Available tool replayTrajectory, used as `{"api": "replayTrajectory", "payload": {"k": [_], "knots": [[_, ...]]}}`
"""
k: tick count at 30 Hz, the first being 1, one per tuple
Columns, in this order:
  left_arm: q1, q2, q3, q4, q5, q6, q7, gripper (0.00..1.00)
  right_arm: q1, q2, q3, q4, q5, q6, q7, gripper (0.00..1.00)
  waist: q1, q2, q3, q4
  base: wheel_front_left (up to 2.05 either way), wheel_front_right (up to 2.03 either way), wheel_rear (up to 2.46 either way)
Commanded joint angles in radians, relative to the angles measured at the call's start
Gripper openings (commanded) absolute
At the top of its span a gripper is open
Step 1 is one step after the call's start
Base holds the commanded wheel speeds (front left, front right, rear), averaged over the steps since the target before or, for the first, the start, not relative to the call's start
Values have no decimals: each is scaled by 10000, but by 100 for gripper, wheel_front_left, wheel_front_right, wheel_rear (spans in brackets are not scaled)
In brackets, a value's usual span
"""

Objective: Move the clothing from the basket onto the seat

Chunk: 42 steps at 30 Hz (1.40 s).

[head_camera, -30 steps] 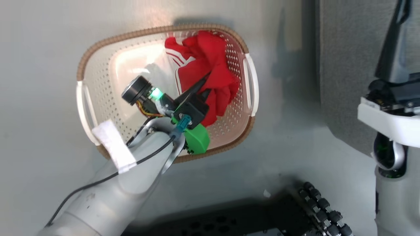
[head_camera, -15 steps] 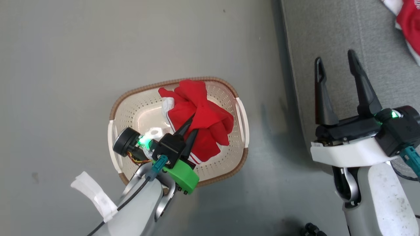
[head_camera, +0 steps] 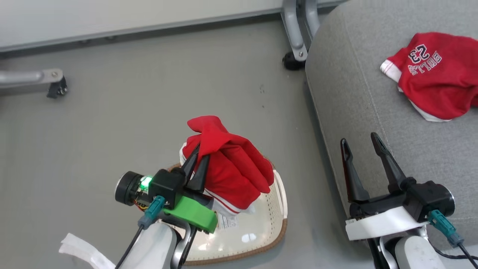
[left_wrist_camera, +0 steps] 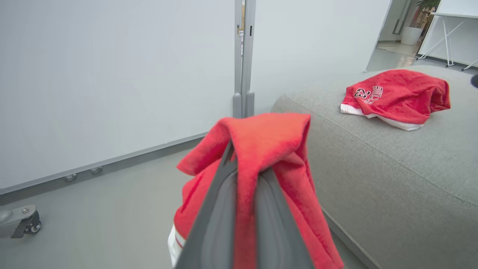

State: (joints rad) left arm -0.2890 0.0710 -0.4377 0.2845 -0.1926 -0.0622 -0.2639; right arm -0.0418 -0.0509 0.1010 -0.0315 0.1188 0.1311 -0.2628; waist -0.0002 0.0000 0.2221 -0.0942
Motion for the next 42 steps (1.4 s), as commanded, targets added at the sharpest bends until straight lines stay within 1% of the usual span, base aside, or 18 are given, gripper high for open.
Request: {"api": "replayTrajectory", "payload": {"k": [1, 11, 20, 28, 37, 42], "knots": [[307, -90, 128, -207, 56, -72, -7, 0, 267, -42, 5, 52, 71, -6, -30, 100, 2, 0, -1663, 261, 0, 0, 0], [560, -154, 850, -1204, 424, -298, -7, 0, 727, -48, 298, 166, 260, -6, -30, 100, 2, 0, -2260, 223, 0, 0, 0], [586, -197, 795, -1594, 455, -418, -7, 0, 710, -154, 756, 292, 404, -6, -30, 100, 2, 0, -2355, 319, 0, 0, 0], [327, -202, 179, -1822, 125, -470, -7, 0, 379, -460, 1631, 334, 597, -6, -30, 100, 2, 0, -2356, 448, 0, 0, 0], [10, -199, -958, -1487, -89, -601, -7, 0, -187, -854, 3015, 201, 1174, -6, -30, 100, 2, 0, -2307, 580, 0, 0, 0], [-161, -200, -1589, -1525, -250, -666, -7, 0, -391, -1116, 3365, 440, 1288, -6, -30, 100, 2, 0, -2299, 698, 0, 0, 0]]}}
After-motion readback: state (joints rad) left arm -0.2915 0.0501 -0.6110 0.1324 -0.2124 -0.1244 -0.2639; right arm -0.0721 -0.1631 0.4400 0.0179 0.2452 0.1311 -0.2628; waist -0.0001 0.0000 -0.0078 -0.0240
